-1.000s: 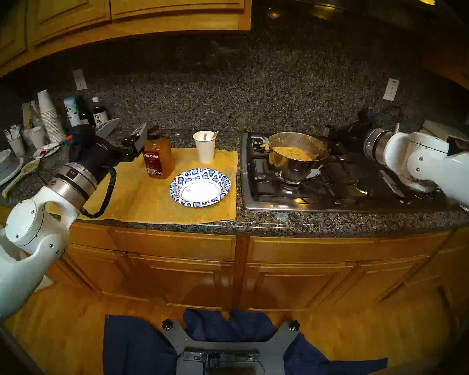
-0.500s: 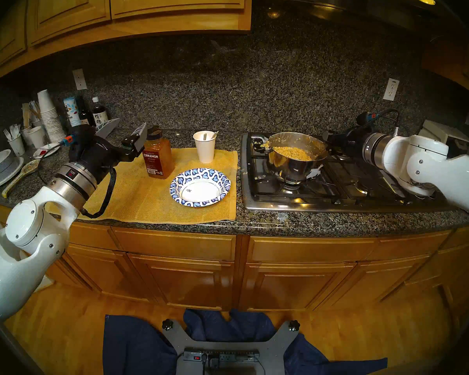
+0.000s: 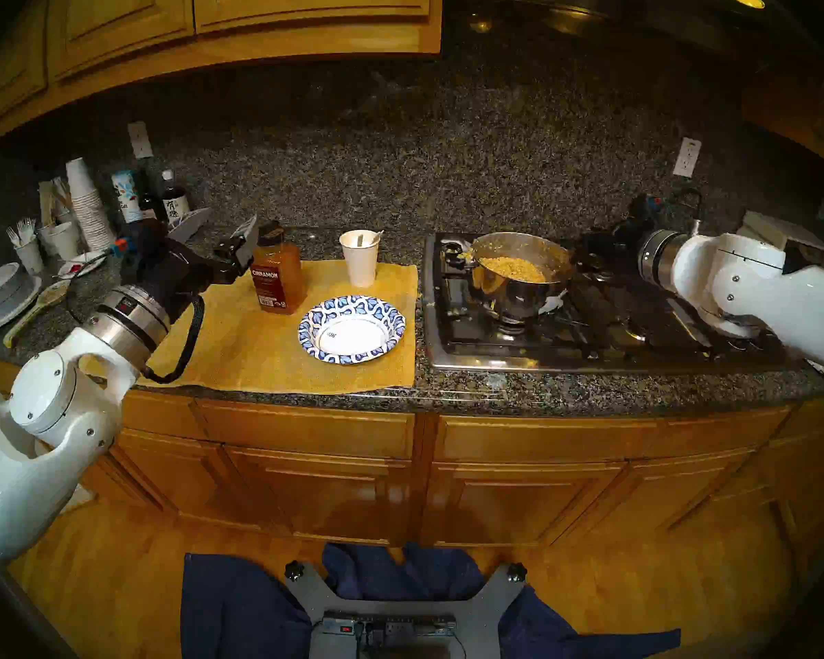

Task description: Scoop oatmeal into bowl, add cinnamon, and put a spoon inside bowl

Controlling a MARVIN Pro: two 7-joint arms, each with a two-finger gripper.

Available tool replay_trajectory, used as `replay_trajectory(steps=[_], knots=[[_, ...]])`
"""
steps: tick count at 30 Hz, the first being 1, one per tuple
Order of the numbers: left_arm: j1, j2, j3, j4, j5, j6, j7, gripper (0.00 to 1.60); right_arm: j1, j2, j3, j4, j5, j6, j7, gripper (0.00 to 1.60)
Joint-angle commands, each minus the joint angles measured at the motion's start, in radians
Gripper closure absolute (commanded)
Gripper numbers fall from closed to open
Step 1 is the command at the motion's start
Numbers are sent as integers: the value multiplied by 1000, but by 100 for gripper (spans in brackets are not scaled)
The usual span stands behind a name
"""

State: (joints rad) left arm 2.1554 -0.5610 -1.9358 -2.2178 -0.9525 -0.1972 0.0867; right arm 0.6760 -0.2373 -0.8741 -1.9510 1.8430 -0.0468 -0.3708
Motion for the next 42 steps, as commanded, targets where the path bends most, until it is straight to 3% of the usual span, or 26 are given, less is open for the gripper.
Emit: replay_trajectory(steps=[1,9,20,26,30,42], knots=[[-17,0,-23,-12,2,-12,-1,0,53,-26,46,-7,-33,-12,-8,160],[-17,0,-23,-12,2,-13,-1,0,58,-9,63,2,47,3,48,160],[-17,-1,-24,-12,3,-13,-2,0,6,6,60,46,308,21,218,160],[-16,-1,-24,-12,3,-13,-2,0,-14,0,57,75,375,-23,249,160],[-17,-1,-24,-12,3,-13,-2,0,-3,10,59,84,377,-24,247,160],[-17,0,-22,-12,2,-12,-1,0,32,92,82,89,467,-64,266,160]])
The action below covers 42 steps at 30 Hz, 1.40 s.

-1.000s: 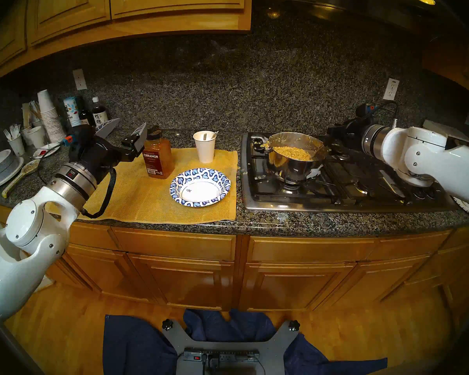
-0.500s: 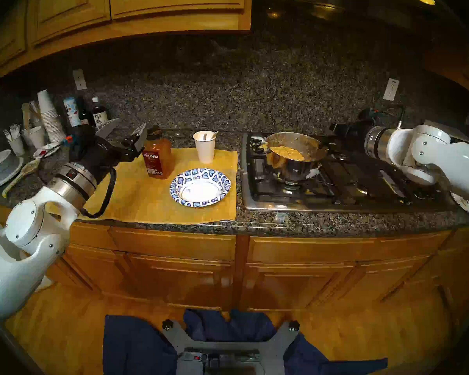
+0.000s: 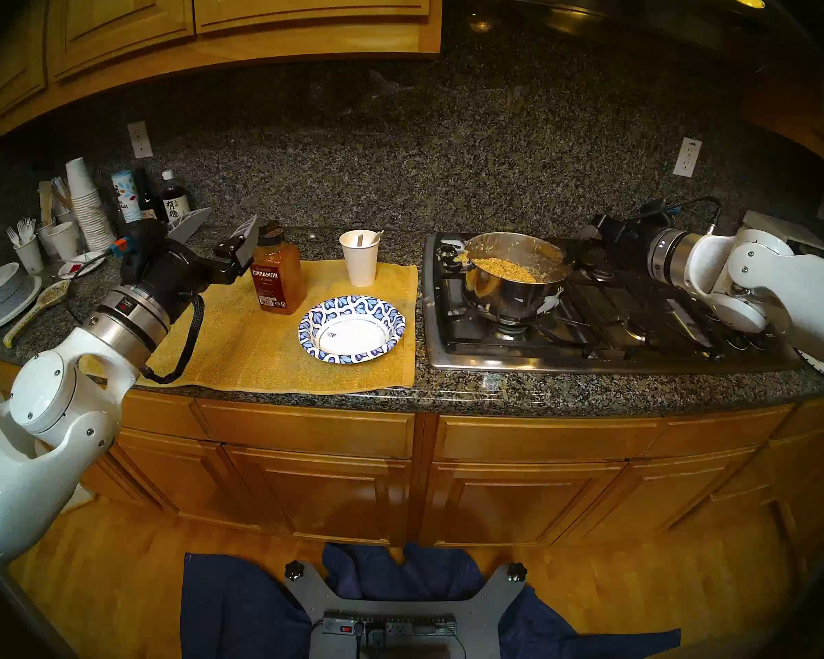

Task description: Scoop oatmeal into bowl, add cinnamon, and put a spoon inside bowl

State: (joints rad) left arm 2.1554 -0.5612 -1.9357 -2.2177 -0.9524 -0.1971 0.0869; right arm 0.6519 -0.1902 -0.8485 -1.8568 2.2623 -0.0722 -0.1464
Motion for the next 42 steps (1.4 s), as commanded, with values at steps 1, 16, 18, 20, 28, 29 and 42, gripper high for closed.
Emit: replay_trajectory(steps=[1,16,18,20,28,29,42], knots=[[-17,0,-22,-12,2,-12,-1,0,56,48,57,-5,71,-46,54,160],[-17,0,-22,-12,2,-12,-1,0,46,78,55,-14,228,-81,142,160],[-17,0,-22,-12,2,-12,-1,0,46,79,59,-16,252,-87,151,160],[-17,0,-22,-12,2,-12,-1,0,49,70,60,-12,261,-92,151,160],[-18,1,-22,-12,2,-12,0,0,49,-7,71,23,320,-111,140,160],[-18,1,-22,-12,2,-12,0,0,47,-18,71,28,326,-115,137,160],[-18,1,-22,-12,2,-12,-1,0,18,-182,79,137,372,-162,107,160]])
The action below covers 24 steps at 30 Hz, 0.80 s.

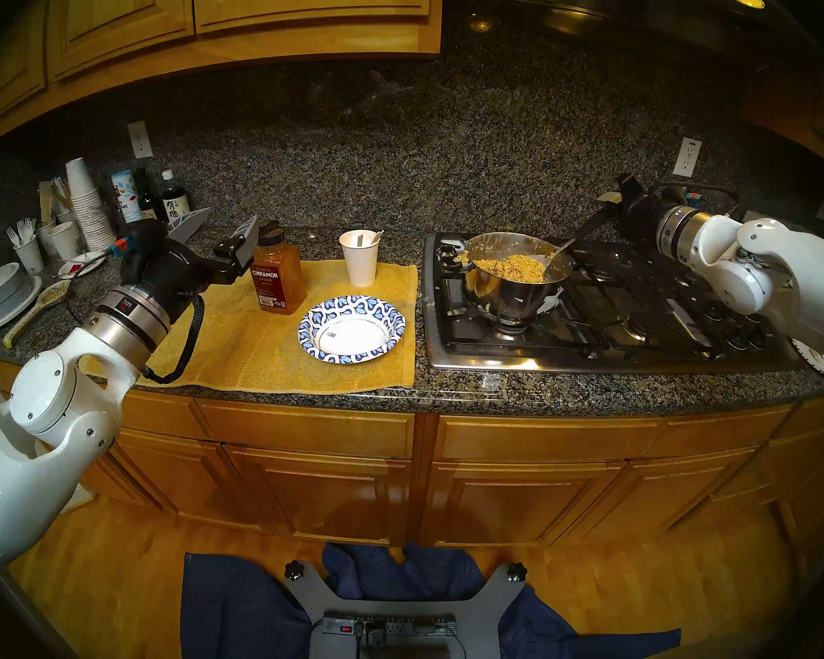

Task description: Scoop oatmeal into bowl, add cinnamon, and put a spoon inside bowl

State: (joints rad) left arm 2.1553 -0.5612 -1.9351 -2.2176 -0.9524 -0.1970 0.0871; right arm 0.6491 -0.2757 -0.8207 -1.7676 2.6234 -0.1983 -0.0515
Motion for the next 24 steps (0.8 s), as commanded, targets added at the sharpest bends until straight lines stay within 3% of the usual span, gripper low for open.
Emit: replay_trajectory(steps=[1,4,6,9,17,24], knots=[[-18,0,-23,-12,2,-12,-1,0,16,-106,49,55,11,-32,17,160],[-17,0,-23,-12,2,-13,-1,0,15,-130,28,59,-43,-21,12,160],[-17,0,-23,-12,2,-13,-2,0,14,-123,25,49,-37,-7,26,160],[-17,0,-24,-12,3,-13,-2,0,31,-117,-10,28,-117,4,-6,160],[-17,0,-24,-12,3,-13,-2,0,76,-46,-50,-39,-224,-17,-70,160],[-17,0,-24,-12,3,-13,-2,0,95,-31,-60,-61,-294,-28,-113,160]])
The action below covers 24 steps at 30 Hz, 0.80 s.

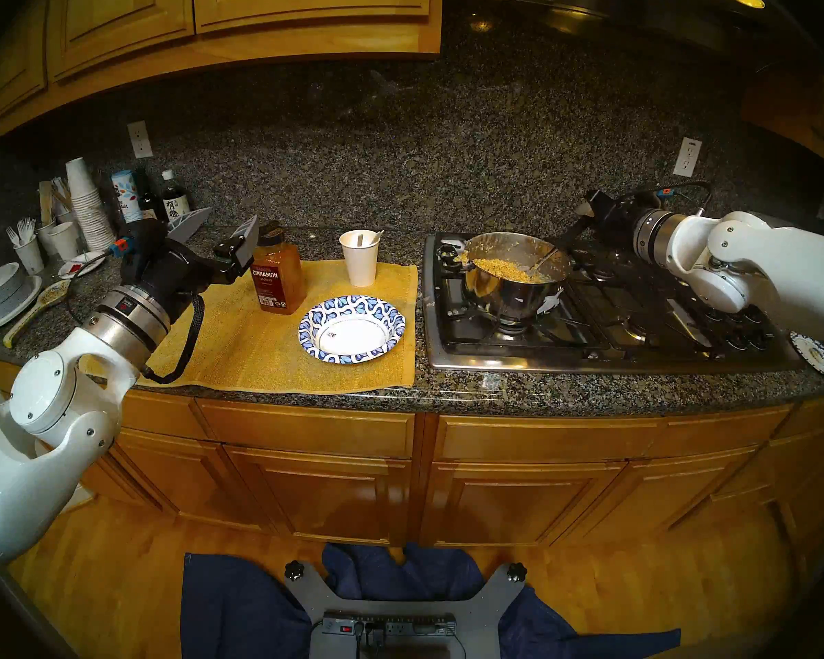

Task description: Scoop oatmeal into bowl, add cinnamon, and put a spoon inside bowl

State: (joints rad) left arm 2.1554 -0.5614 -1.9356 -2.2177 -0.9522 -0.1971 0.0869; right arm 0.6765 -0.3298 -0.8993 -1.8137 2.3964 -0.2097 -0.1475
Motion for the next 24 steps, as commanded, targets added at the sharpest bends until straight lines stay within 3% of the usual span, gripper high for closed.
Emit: replay_trajectory(steps=[1,2,4,5,6,7,8,9,24], knots=[[-17,0,-23,-12,2,-13,-2,0,68,24,21,-17,-65,-16,-16,160],[-17,0,-23,-12,2,-13,-2,0,70,25,21,-20,-70,-16,-20,127],[-17,0,-23,-12,2,-13,-2,0,71,23,23,-25,-77,-13,-20,86],[-17,0,-23,-12,2,-13,-2,0,70,21,23,-29,-78,-13,-21,86],[-17,0,-23,-12,2,-13,-2,0,69,19,23,-32,-80,-11,-19,54],[-17,0,-23,-12,2,-13,-2,0,68,18,25,-36,-79,-8,-18,43],[-17,0,-23,-12,2,-13,-2,0,68,17,25,-39,-80,-10,-20,43],[-17,0,-23,-12,2,-13,-2,0,67,16,26,-41,-80,-9,-17,24],[-17,0,-24,-12,2,-13,-2,0,92,22,12,-102,-128,-2,-71,19]])
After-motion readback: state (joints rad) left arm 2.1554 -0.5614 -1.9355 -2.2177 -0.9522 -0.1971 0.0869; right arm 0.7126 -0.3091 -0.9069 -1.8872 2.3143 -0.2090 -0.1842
